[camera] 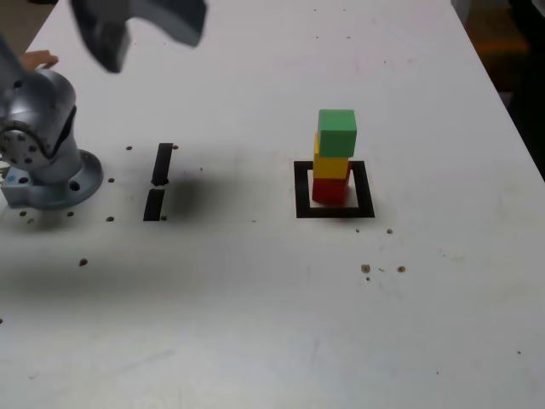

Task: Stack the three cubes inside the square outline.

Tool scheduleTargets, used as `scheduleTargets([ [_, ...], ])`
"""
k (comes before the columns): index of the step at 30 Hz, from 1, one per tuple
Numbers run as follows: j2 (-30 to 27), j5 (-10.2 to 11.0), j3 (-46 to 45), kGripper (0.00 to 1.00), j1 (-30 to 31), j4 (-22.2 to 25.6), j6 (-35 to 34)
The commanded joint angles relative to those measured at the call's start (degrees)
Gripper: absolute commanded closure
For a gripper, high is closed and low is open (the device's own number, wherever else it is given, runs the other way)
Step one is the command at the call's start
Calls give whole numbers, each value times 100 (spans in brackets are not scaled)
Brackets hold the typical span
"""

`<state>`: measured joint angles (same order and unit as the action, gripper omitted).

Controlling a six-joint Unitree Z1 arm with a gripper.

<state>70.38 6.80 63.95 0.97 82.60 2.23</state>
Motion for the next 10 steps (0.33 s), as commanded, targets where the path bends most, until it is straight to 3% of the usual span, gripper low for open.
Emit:
scheduleTargets([
  [1,68,-114,-677,0,-31,-223,40],
  [6,338,-648,-1098,0,-53,-808,378],
  [10,433,-850,-1171,0,-53,-940,529],
])
